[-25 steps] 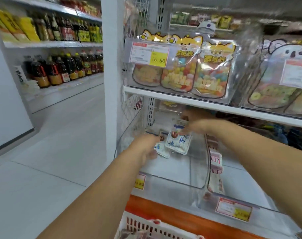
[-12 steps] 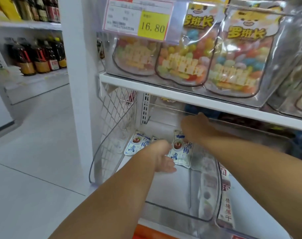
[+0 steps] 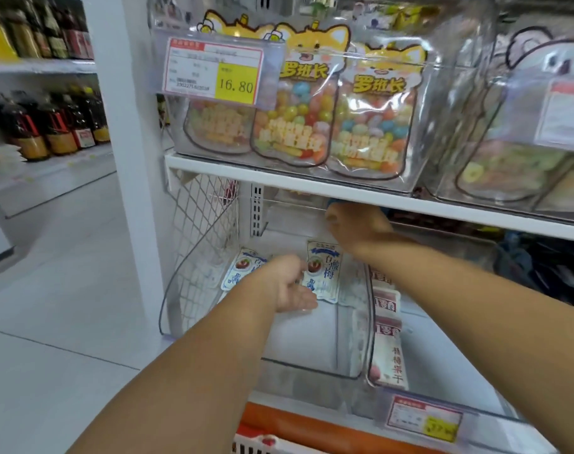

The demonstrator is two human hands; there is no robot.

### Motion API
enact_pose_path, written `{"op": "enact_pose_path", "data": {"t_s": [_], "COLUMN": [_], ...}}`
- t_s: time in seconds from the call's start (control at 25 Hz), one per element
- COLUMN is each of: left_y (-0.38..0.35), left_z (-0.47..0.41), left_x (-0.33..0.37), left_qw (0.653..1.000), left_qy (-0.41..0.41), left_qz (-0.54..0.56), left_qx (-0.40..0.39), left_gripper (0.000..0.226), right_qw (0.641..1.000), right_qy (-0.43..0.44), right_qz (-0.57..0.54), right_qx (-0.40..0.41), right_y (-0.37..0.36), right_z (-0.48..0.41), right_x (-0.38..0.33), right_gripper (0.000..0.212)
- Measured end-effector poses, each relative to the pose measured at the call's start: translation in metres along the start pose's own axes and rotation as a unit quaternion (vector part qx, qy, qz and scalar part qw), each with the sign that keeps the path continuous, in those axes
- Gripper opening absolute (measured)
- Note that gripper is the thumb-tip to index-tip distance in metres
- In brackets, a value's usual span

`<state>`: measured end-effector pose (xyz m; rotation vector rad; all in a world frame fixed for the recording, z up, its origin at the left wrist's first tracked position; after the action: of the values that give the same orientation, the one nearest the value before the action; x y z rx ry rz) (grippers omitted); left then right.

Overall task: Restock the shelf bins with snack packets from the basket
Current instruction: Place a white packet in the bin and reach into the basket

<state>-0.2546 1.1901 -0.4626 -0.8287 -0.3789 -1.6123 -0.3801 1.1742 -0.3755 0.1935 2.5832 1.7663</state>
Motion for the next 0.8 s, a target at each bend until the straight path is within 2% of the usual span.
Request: {"op": "enact_pose_path", "data": {"t_s": [0.08,0.16,0.24,0.32,0.4,0.48,0.56,0.64,0.72,0.8], "left_y": [0.004,0.009,0.017,0.032,0.048,0.067,0.083,0.093,0.098,0.102], "left_z": [0.019,0.046,0.082,0.117,0.142,0.143,0.131,0.115,0.103,0.093], "left_x": [0.007,0.013,0.008,-0.011,-0.047,-0.096,-0.153,-0.205,-0.248,-0.277], "left_qw": [0.999,0.992,0.972,0.948,0.942,0.937,0.917,0.870,0.834,0.837], "left_qy": [-0.045,-0.123,-0.222,-0.297,-0.291,-0.240,-0.180,-0.157,-0.146,-0.129], "left_qz": [-0.010,-0.037,-0.069,-0.109,-0.166,-0.254,-0.355,-0.468,-0.531,-0.531], "left_qx": [0.002,0.008,0.028,0.040,0.033,0.015,0.010,0.007,-0.008,-0.013], "left_gripper": [0.033,0.019,0.013,0.013,0.015,0.016,0.015,0.016,0.022,0.026], "right_qw": [0.997,0.994,0.985,0.957,0.917,0.892,0.908,0.936,0.926,0.901], "right_qy": [-0.002,0.022,0.038,0.030,0.014,-0.010,-0.036,-0.074,-0.137,-0.217], "right_qz": [-0.071,-0.110,-0.151,-0.236,-0.325,-0.392,-0.396,-0.339,-0.261,-0.207], "right_qx": [-0.013,0.009,0.077,0.167,0.230,0.224,0.130,-0.057,-0.235,-0.314], "right_y": [0.012,0.032,0.055,0.077,0.083,0.062,0.018,-0.043,-0.103,-0.137], "right_z": [0.015,0.037,0.070,0.111,0.163,0.214,0.258,0.295,0.337,0.376], "right_x": [0.000,-0.004,-0.011,-0.021,-0.034,-0.045,-0.057,-0.059,-0.046,-0.025], "right_gripper": [0.023,0.025,0.031,0.033,0.032,0.030,0.030,0.032,0.034,0.037]}}
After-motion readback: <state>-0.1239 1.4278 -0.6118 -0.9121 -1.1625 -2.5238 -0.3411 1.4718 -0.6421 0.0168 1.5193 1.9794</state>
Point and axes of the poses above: each hand's wrist, its own z-axis away from the middle knuckle, its own y-axis out of the back of the hand, x = y × z, the point moved 4 cm from there along -z, towards the middle knuckle, and after that the axes turned 9 degrees about x, right-handed, at the moved point
